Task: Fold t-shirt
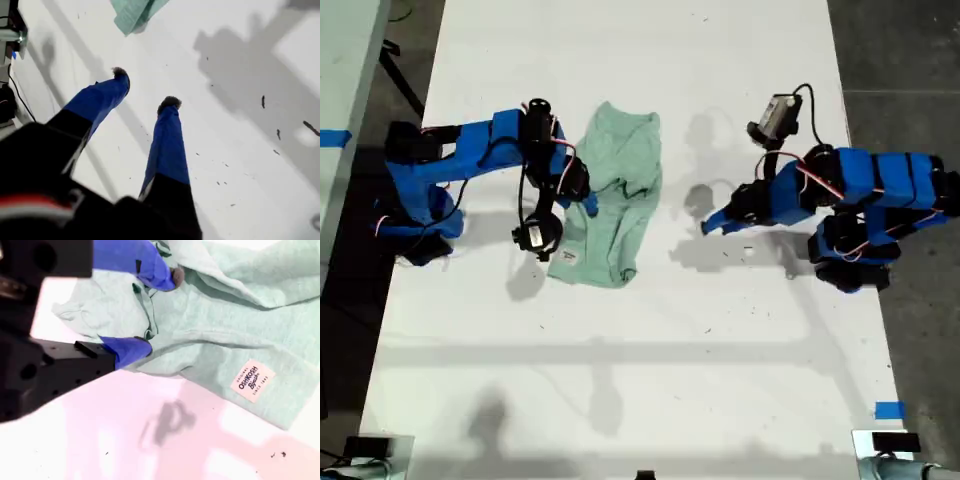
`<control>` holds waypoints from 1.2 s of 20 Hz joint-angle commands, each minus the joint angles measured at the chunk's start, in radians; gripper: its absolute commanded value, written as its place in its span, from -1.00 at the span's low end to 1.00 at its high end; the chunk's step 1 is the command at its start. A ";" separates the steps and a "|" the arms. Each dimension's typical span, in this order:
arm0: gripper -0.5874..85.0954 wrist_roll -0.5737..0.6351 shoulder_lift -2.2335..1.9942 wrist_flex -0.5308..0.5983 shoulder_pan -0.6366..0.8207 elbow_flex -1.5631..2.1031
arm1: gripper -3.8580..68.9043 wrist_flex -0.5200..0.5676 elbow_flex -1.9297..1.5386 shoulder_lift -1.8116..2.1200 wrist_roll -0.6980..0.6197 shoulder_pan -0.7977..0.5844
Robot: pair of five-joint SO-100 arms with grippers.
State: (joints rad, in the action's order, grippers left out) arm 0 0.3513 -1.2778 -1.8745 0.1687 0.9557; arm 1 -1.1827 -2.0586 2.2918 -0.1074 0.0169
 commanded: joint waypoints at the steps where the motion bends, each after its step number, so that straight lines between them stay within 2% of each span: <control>1: -0.50 -0.005 -0.114 -0.066 -0.083 -0.015 | -0.36 0.064 0.166 -0.140 0.014 0.046; 5: -0.50 -0.071 -0.183 -0.066 -0.201 0.074 | -0.33 0.057 0.419 -0.416 0.011 0.084; 9: -0.50 -0.155 -0.264 -0.066 -0.308 0.183 | -0.31 -0.003 0.698 -0.670 0.014 0.123; 14: -0.50 -0.216 -0.342 -0.046 -0.357 0.307 | -0.30 -0.032 0.943 -0.908 0.006 0.144; 17: -0.50 -0.227 -0.383 0.087 -0.357 0.479 | -0.29 -0.034 0.994 -0.986 0.008 0.146; 24: -0.50 -0.221 -0.341 0.383 -0.302 0.726 | -0.26 0.067 1.003 -1.163 -0.014 0.123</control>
State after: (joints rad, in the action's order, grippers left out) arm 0 0.1319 -1.6122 -1.5647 -0.1703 1.6690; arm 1 -1.1674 -1.1382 1.1367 -0.1058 0.1488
